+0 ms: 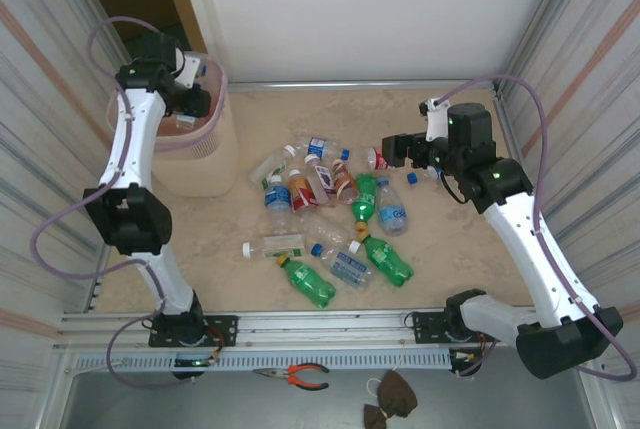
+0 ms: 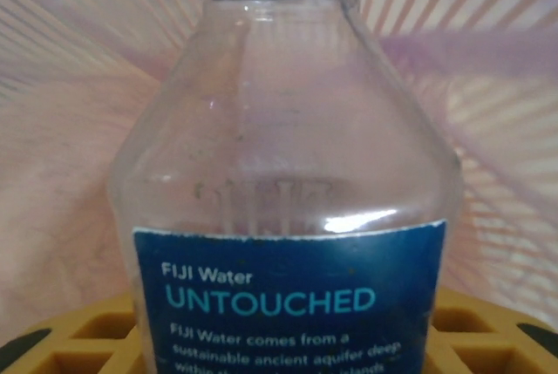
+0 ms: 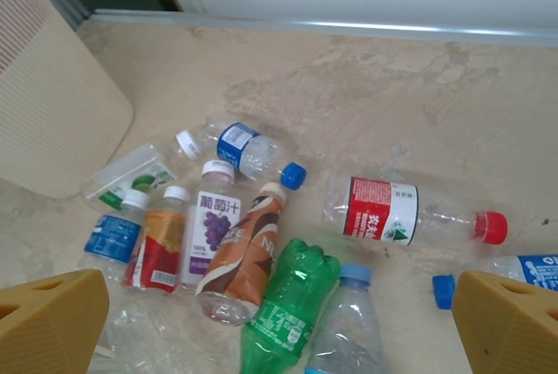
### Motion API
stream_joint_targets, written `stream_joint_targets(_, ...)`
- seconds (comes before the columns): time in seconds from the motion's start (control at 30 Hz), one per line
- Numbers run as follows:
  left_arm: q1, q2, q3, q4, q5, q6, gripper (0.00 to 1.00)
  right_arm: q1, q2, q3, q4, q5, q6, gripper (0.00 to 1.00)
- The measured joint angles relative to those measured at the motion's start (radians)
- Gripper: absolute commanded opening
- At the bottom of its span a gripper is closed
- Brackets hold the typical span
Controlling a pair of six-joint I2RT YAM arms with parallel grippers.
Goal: Put the plastic bottles in the bin
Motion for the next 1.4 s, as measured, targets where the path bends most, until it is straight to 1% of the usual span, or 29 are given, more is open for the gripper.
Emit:
stream_joint_targets(0.17, 0.000, 0.055, -0.068, -0.012, 0.006, -0.001, 0.52, 0.000, -0.012, 0.000, -0.008, 0.008, 0.000, 1.00)
stream_joint_targets(0.3, 0.000, 0.116, -0.081, -0.020, 0.007, -0.005, 0.55, 0.000, -0.017, 0.000, -0.014, 0.008, 0.000, 1.00)
stream_joint_targets(0.37, 0.000, 0.151, -0.085, -0.023, 0.010, -0.009, 0.55, 0.000, -0.019, -0.005, -0.012, 0.009, 0.000, 1.00)
stream_joint_targets(0.5, 0.000, 0.220, -0.085, -0.024, 0.016, -0.017, 0.60, 0.000, -0.021, -0.025, -0.013, 0.010, 0.000, 1.00)
stream_joint_targets(0.63, 0.000, 0.278, -0.085, -0.025, 0.026, -0.026, 0.62, 0.001, -0.020, -0.052, -0.013, 0.010, 0.003, 1.00)
stream_joint_targets(0.73, 0.000, 0.301, -0.085, -0.028, 0.033, -0.031, 0.69, 0.001, -0.018, -0.059, -0.014, 0.010, 0.003, 1.00)
stream_joint_targets(0.9, 0.001, 0.296, -0.087, -0.027, 0.043, -0.047, 0.74, 0.001, -0.017, -0.060, -0.016, 0.010, 0.004, 1.00)
stream_joint_targets(1.07, 0.006, 0.265, -0.086, -0.027, 0.057, -0.054, 0.77, 0.001, -0.017, -0.063, -0.021, 0.012, 0.006, 1.00)
stream_joint_targets(1.3, 0.006, 0.153, -0.069, -0.027, 0.085, -0.056, 0.79, -0.001, -0.019, -0.063, -0.033, 0.033, 0.030, 1.00)
stream_joint_targets(1.4, 0.006, 0.101, -0.057, -0.027, 0.100, -0.058, 0.79, -0.021, -0.019, -0.063, -0.042, 0.032, 0.051, 0.99)
